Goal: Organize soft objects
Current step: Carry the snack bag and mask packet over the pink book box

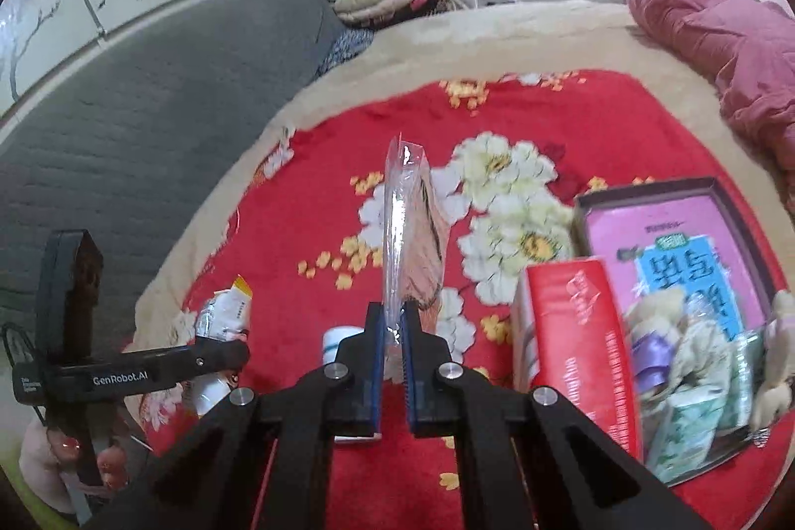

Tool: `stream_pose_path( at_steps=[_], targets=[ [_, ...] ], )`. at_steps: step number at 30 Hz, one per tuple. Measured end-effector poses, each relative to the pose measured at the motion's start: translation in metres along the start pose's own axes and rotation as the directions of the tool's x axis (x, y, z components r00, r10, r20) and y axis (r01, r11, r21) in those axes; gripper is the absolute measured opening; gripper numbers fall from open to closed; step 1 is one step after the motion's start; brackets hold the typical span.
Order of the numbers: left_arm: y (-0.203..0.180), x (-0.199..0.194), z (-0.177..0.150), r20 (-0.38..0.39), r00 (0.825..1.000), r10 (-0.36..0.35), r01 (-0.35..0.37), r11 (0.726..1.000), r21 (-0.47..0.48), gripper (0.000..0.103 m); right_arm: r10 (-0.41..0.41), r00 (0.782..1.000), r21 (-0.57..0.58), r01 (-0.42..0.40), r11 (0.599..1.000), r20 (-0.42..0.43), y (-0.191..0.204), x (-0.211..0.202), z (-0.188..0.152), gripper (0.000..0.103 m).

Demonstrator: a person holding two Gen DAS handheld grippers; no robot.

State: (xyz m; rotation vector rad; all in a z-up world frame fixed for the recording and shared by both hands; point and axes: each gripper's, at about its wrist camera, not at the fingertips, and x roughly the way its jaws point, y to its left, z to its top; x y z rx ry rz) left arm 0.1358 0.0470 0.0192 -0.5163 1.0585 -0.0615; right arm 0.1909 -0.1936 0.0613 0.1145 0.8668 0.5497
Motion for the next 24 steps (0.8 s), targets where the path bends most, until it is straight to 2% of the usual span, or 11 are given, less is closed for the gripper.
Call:
stream_pose_path(
  at_steps=[10, 18, 24],
  targets=[
    [-0.096, -0.005, 0.013, 0.025, 0.998, -0.057, 0.052, 0.987, 0.155, 0.043, -0.095, 0.988, 0.093, 0.084, 0.992, 0.118, -0.059, -0.073, 0.015, 0.007],
    [-0.186, 0.021, 0.003, -0.018, 0.995, -0.103, 0.104, 0.957, 0.272, 0.043, -0.156, 0.973, 0.164, 0.129, 0.978, 0.168, -0.113, -0.124, 0.011, 0.007],
    [-0.237, 0.051, -0.005, -0.064, 0.993, -0.097, 0.113, 0.931, 0.347, 0.043, -0.19, 0.965, 0.21, 0.151, 0.966, 0.18, -0.147, -0.144, 0.007, 0.006]
  ],
)
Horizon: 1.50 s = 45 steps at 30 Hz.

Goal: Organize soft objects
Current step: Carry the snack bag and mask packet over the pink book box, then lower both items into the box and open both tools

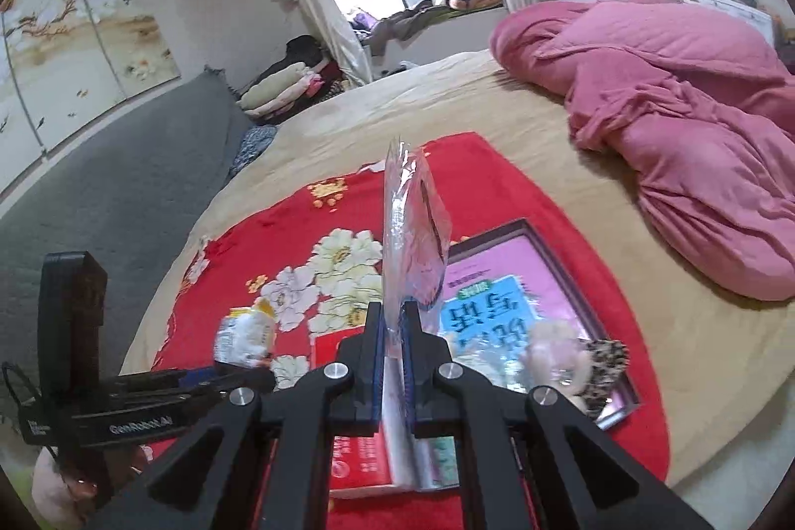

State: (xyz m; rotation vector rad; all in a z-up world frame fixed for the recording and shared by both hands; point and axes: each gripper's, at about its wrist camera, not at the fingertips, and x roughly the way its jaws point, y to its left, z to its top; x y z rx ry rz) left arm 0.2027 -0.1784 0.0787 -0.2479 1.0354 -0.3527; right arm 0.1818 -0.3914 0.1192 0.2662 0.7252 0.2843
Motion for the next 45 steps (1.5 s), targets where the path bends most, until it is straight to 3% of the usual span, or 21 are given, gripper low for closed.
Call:
stream_pose_path(
  at_steps=[12, 28, 45],
  targets=[
    [-0.052, 0.069, 0.009, -0.089, 0.995, 0.041, -0.031, 0.993, 0.113, 0.043, 0.012, 1.0, 0.072, -0.01, 0.997, -0.028, -0.049, 0.007, -0.005, 0.006],
    [-0.058, 0.119, 0.017, -0.153, 0.986, 0.07, -0.049, 0.989, 0.141, 0.043, 0.066, 0.982, 0.165, -0.037, 0.986, -0.174, -0.081, 0.065, -0.03, 0.006],
    [-0.057, 0.143, 0.017, -0.187, 0.98, 0.066, -0.041, 0.99, 0.134, 0.043, -0.064, 0.967, 0.121, 0.097, 0.988, -0.247, -0.088, 0.078, -0.04, 0.008]
  ],
)
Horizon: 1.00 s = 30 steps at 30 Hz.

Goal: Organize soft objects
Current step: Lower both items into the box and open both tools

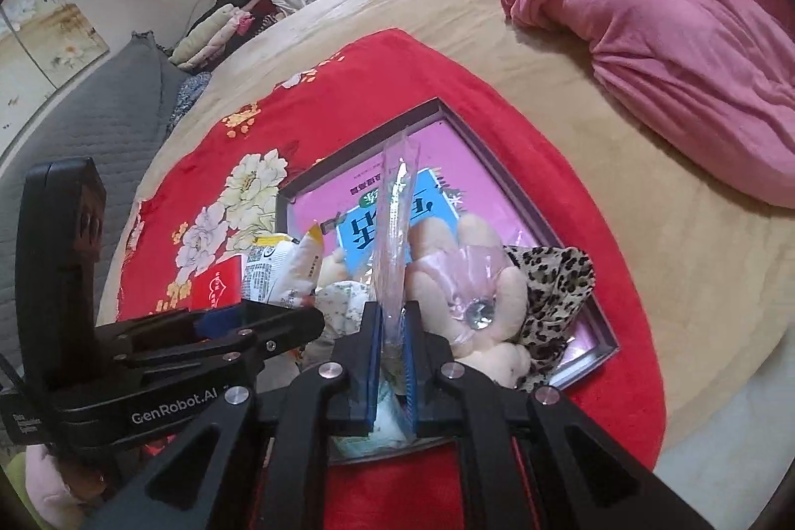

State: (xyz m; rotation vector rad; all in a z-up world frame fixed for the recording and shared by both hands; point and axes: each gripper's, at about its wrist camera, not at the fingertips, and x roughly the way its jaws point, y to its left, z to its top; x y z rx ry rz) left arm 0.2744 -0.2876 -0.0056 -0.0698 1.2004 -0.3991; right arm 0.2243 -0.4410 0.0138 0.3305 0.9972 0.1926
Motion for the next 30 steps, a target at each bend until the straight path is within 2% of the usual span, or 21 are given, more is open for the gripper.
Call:
stream_pose_path(
  at_steps=[3, 5, 7, 18, 22, 30],
  targets=[
    [0.0, 0.003, 0.002, -0.007, 1.0, 0.004, -0.004, 1.0, 0.002, 0.043, -0.02, 1.0, -0.018, 0.02, 1.0, 0.011, 0.001, -0.004, 0.0, 0.018],
    [0.0, 0.006, 0.003, -0.015, 1.0, 0.008, -0.008, 1.0, 0.003, 0.043, -0.03, 0.999, -0.028, 0.03, 0.999, 0.013, 0.003, -0.005, 0.001, 0.037],
    [0.0, 0.009, 0.003, -0.019, 1.0, 0.011, -0.01, 1.0, 0.003, 0.043, -0.03, 0.999, -0.039, 0.03, 0.999, 0.02, 0.004, -0.007, 0.0, 0.042],
    [0.002, 0.019, 0.003, -0.041, 0.999, 0.021, -0.021, 1.0, 0.003, 0.043, -0.035, 0.998, -0.031, 0.036, 0.999, 0.049, 0.001, -0.021, 0.002, 0.042],
    [0.002, 0.02, 0.006, -0.042, 0.999, 0.013, -0.013, 1.0, -0.004, 0.052, -0.045, 0.997, -0.03, 0.047, 0.998, 0.057, -0.001, -0.027, 0.003, 0.042],
    [0.001, 0.012, 0.007, -0.029, 1.0, 0.002, -0.002, 1.0, 0.002, 0.052, -0.052, 0.996, -0.032, 0.054, 0.998, 0.068, 0.0, -0.031, 0.003, 0.043]
  ],
)
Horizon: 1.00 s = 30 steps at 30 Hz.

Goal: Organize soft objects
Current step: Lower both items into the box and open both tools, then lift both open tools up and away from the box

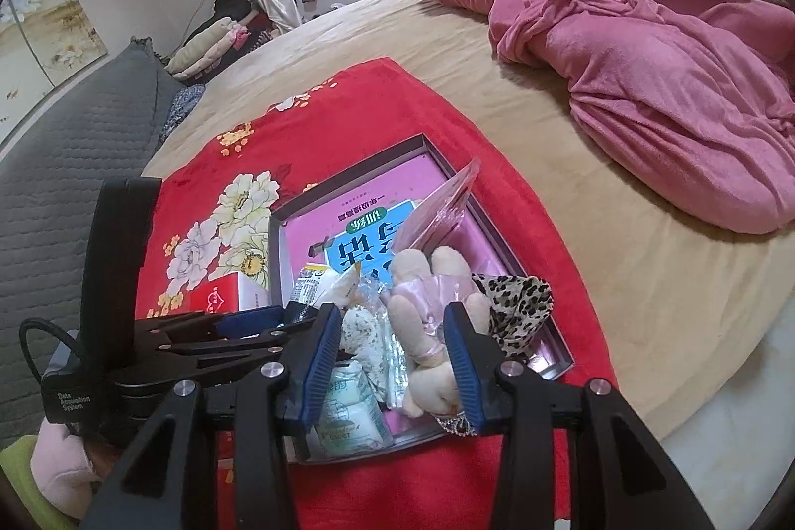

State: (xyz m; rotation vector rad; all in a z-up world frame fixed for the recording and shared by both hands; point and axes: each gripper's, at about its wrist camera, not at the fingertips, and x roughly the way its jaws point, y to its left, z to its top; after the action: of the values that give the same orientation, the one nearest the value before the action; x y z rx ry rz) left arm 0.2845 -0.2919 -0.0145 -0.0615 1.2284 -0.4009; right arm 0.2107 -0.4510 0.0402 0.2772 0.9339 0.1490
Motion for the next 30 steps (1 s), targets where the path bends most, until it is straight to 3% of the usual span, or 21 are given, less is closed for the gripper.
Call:
stream_pose_path(
  at_steps=[8, 12, 25, 27, 28, 30],
  targets=[
    [-0.001, -0.019, -0.004, 0.04, 0.999, -0.011, 0.011, 1.0, 0.014, 0.056, -0.022, 0.999, -0.001, 0.022, 1.0, 0.024, 0.004, -0.01, 0.002, 0.051],
    [-0.002, -0.032, -0.005, 0.064, 0.998, 0.006, -0.008, 1.0, 0.025, 0.065, -0.037, 0.999, -0.005, 0.038, 0.999, 0.034, 0.007, -0.016, 0.003, 0.051],
    [0.007, -0.072, -0.033, 0.116, 0.993, 0.011, -0.014, 1.0, 0.026, 0.069, -0.092, 0.995, -0.005, 0.092, 0.996, 0.048, 0.024, -0.038, -0.013, 0.059],
    [0.009, -0.08, -0.039, 0.124, 0.992, 0.011, -0.014, 1.0, 0.024, 0.07, -0.113, 0.992, -0.013, 0.114, 0.993, 0.052, 0.029, -0.042, -0.016, 0.066],
    [0.01, -0.086, -0.045, 0.132, 0.991, 0.014, -0.017, 1.0, 0.025, 0.078, -0.128, 0.99, -0.022, 0.129, 0.991, 0.053, 0.034, -0.045, -0.018, 0.071],
    [0.012, -0.095, -0.054, 0.142, 0.99, 0.022, -0.026, 0.999, 0.026, 0.079, -0.138, 0.988, -0.029, 0.14, 0.99, 0.064, 0.041, -0.052, -0.022, 0.073]
  ],
)
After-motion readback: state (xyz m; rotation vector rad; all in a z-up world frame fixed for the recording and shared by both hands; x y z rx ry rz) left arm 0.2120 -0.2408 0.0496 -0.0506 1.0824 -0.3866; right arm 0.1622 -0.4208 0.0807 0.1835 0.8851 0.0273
